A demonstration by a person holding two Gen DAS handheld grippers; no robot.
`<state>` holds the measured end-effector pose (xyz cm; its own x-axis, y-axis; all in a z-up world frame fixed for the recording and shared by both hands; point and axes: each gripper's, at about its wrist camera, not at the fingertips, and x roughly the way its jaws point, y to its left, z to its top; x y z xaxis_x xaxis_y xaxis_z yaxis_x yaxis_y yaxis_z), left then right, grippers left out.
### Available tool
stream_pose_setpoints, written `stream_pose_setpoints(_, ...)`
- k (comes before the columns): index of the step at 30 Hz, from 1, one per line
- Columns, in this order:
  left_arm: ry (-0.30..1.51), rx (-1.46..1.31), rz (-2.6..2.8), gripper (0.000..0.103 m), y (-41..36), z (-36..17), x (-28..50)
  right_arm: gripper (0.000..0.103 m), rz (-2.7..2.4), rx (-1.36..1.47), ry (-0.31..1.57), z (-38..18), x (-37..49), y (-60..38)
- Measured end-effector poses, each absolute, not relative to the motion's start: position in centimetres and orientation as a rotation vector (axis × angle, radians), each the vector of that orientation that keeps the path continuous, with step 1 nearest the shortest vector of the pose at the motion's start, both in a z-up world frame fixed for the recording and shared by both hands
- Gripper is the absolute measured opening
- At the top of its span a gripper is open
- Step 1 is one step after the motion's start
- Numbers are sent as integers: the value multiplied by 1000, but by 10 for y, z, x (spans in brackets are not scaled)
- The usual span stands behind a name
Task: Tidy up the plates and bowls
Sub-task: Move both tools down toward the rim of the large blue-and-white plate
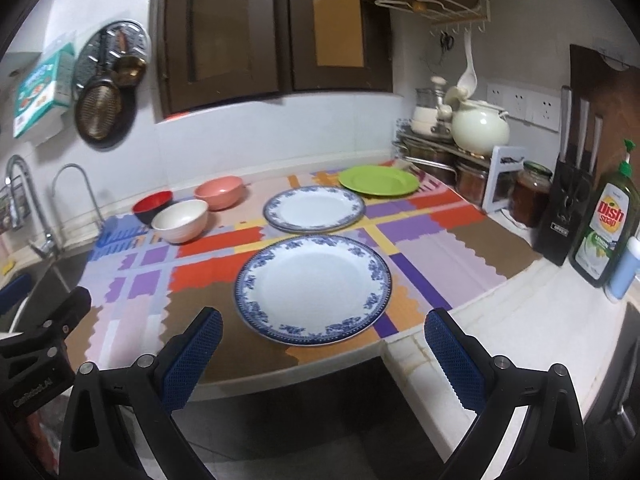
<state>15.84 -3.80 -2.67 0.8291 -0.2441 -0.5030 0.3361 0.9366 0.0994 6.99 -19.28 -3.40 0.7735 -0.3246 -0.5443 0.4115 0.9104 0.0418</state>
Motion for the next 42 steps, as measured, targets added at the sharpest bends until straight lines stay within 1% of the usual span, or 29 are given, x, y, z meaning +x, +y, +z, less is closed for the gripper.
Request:
stream_pose_setpoints(9,556,201,-315,103,-84,-37,211,102,-442,140,603,-37,116,-230)
stream_pose_setpoints(15,641,207,-298,103,-119,-57,245,102,-434,158,647,-49,152,-267)
stream_pose_setpoints(17,666,212,-291,100,-127,-64,252,102,-430,165,676,-57,164,-280)
stream_pose_setpoints(20,706,224,-279,99,-139,-76,265,101,-418,178,729,-70,179,-296)
stream_pose_setpoints(23,759,235,-291,96,-151,-88,278,98,-408,182,767,-81,192,-309)
stream_pose_setpoints(26,810,243,-306,87,-161,-101,292,97,-407,199,804,-92,205,-320)
stream_pose_setpoints(29,872,246,-328,84,-169,-114,306,90,-398,211,845,-104,219,-327)
stream_pose_setpoints(32,907,249,-343,82,-176,-125,314,87,-394,233,891,-116,227,-333)
stream_pose_setpoints(35,941,252,-357,79,-181,-133,320,79,-377,253,931,-128,235,-338)
stream_pose_setpoints(37,959,252,-369,78,-185,-138,324,76,-375,276,959,-135,240,-343)
stream_pose_setpoints(39,976,247,-384,75,-188,-142,326,70,-368,296,988,-142,243,-346)
stream_pose_setpoints(42,999,243,-401,69,-192,-147,330,66,-359,311,1012,-148,245,-350)
